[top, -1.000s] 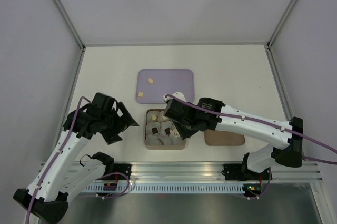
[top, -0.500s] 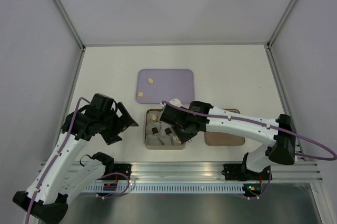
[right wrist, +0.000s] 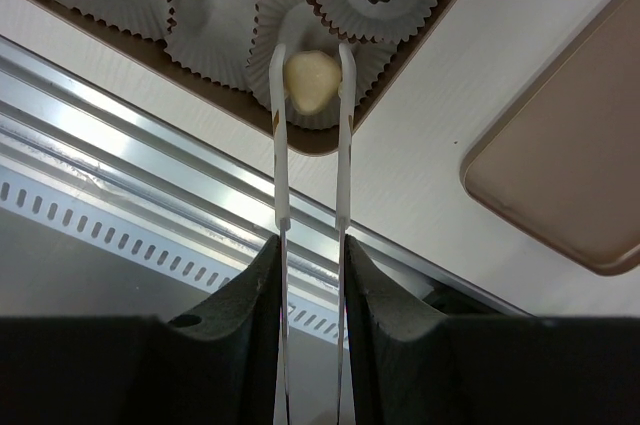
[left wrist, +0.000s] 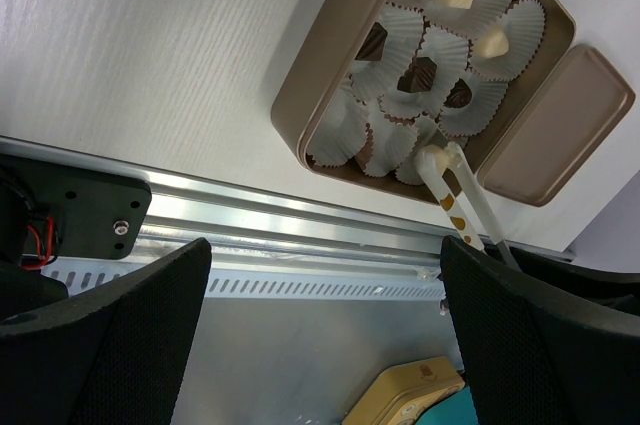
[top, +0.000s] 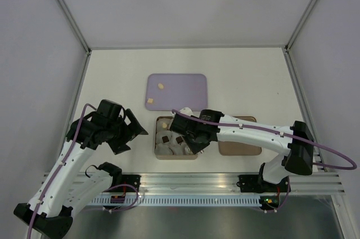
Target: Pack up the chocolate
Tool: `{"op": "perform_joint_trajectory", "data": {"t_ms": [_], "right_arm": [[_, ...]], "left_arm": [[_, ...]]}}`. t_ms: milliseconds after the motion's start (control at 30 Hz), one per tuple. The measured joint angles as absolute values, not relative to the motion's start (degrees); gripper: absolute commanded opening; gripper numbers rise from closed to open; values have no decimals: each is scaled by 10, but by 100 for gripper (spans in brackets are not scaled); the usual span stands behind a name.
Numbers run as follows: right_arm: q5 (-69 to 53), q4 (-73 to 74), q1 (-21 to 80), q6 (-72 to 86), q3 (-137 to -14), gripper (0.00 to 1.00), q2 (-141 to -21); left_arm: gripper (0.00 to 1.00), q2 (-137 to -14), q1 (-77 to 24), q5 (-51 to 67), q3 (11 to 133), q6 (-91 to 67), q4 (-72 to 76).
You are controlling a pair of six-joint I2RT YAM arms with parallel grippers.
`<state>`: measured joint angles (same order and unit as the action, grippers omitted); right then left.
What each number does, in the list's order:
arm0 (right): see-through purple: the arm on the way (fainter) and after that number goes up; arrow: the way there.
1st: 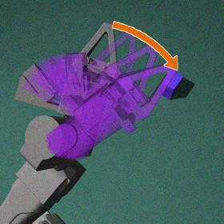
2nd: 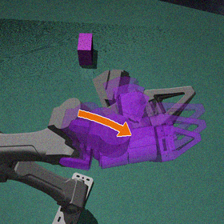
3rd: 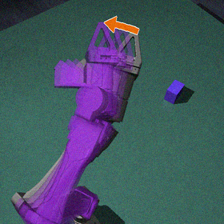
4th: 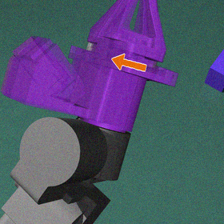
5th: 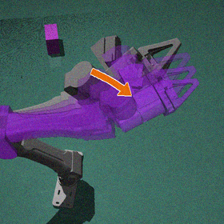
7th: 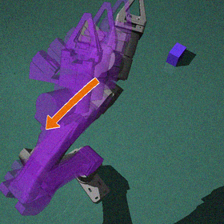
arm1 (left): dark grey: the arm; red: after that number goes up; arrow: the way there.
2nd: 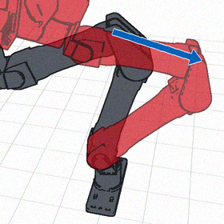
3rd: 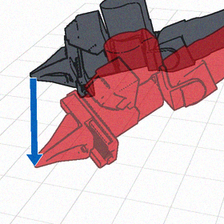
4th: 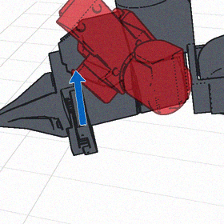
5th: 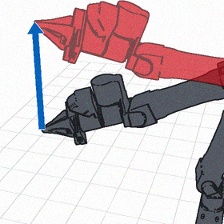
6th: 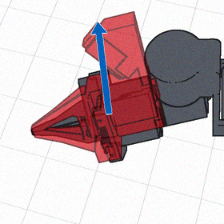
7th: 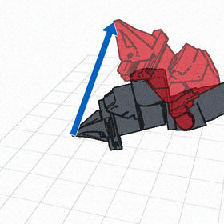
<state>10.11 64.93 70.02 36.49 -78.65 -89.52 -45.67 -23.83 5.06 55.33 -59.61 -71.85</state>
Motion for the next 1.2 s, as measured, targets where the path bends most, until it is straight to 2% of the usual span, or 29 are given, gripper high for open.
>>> {"op": "perform_joint_trajectory", "data": {"t_ms": [200,400,567,700,1067,1200], "right_arm": [[106,648,700,366,-787,31,-916],[111,647,700,369,-787,39,-920],[117,649,700,373,-792,40,-920],[121,658,700,375,-813,36,-920],[155,691,697,365,-1002,36,-905],[156,676,674,331,-1110,37,-963]], "left_arm": [[100,-457,-238,51,553,-596,-719],[100,-457,-238,51,553,-596,-719],[100,-457,-238,51,553,-596,-719],[100,-457,-238,51,553,-596,-719],[100,-458,-238,51,556,-596,-720],[100,-462,-239,50,559,-596,-722]]}}
